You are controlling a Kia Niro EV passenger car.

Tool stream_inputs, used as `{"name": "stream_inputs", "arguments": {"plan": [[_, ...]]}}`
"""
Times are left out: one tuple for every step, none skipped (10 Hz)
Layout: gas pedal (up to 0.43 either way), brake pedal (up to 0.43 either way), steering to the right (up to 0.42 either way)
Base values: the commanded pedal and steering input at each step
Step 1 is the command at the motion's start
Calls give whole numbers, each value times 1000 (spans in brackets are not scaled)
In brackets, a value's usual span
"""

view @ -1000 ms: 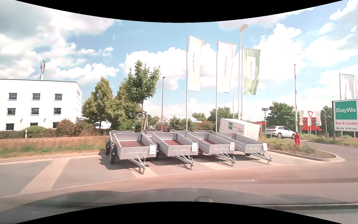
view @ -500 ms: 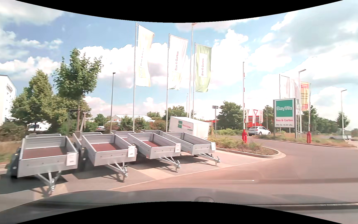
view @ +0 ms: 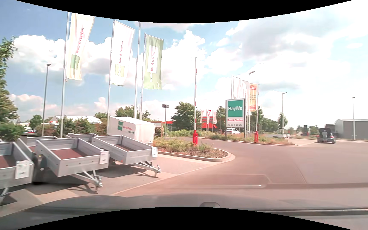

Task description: Follow the waypoints while adhering to traffic rules and regulations

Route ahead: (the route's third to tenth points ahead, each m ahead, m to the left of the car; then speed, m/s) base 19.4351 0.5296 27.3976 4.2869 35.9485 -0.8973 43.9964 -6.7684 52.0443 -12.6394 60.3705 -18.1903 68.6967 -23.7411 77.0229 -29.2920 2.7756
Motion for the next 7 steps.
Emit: {"name": "stream_inputs", "arguments": {"plan": [[67,0,779],[67,0,777],[59,0,764],[59,0,748],[59,0,723],[59,0,697],[59,0,679]]}}
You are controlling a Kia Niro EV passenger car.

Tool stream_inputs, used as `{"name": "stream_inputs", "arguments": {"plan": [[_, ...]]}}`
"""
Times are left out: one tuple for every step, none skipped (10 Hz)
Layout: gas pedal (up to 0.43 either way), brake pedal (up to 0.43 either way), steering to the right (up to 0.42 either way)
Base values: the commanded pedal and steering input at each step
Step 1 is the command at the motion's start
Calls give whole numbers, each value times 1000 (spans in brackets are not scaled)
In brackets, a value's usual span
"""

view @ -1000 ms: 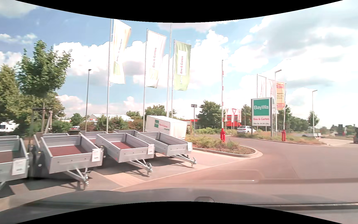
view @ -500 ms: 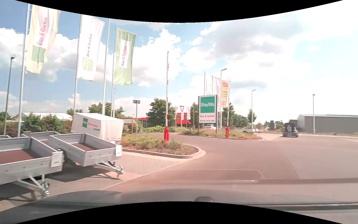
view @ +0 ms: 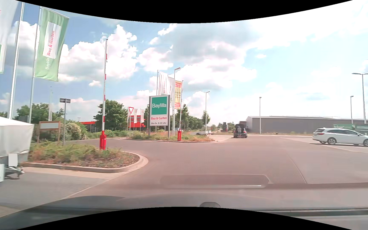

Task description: Follow the waypoints while adhering to traffic rules and regulations

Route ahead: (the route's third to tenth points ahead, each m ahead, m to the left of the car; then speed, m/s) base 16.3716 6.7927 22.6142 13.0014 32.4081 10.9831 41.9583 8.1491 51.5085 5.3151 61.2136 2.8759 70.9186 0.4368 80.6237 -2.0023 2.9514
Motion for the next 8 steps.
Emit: {"name": "stream_inputs", "arguments": {"plan": [[59,0,655],[47,0,626],[47,0,591],[39,0,558],[39,0,507],[39,0,452],[28,0,385],[28,0,330]]}}
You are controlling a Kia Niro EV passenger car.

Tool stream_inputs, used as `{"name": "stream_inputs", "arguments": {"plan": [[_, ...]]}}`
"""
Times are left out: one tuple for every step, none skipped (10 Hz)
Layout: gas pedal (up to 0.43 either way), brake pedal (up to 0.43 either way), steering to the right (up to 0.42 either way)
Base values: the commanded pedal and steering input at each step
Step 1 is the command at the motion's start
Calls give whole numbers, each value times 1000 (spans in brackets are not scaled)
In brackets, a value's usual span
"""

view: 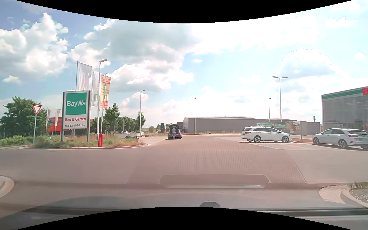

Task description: Follow the waypoints while adhering to traffic rules and regulations

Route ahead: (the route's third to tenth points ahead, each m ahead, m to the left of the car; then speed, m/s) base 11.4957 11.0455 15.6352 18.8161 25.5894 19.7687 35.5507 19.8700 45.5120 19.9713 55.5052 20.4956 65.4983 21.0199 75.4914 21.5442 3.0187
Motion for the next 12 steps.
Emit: {"name": "stream_inputs", "arguments": {"plan": [[28,0,250],[28,0,181],[28,0,126],[28,0,58],[28,0,0],[28,0,-59],[28,0,-106],[39,0,-141],[39,0,-170],[39,0,-209],[39,0,-241],[87,0,-291]]}}
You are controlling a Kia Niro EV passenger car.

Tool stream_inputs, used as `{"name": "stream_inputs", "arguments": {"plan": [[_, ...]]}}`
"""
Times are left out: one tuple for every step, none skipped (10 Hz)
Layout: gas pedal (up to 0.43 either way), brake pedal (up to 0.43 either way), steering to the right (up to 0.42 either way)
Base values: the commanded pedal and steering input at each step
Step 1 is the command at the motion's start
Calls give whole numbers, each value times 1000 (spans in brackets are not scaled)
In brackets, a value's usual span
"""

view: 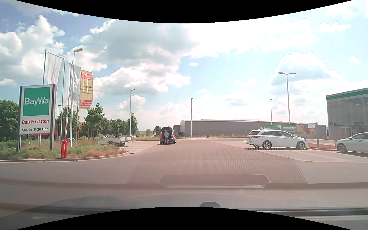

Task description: Follow the waypoints while adhering to traffic rules and regulations

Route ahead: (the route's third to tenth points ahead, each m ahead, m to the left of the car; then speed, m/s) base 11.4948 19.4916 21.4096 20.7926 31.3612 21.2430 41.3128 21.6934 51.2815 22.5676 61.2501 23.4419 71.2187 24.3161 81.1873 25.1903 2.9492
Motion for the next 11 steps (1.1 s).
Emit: {"name": "stream_inputs", "arguments": {"plan": [[87,0,-331],[87,0,-359],[87,0,-368],[87,0,-353],[87,0,-341],[79,0,-332],[67,0,-328],[28,0,-323],[20,0,-316],[0,0,-313],[0,0,-320]]}}
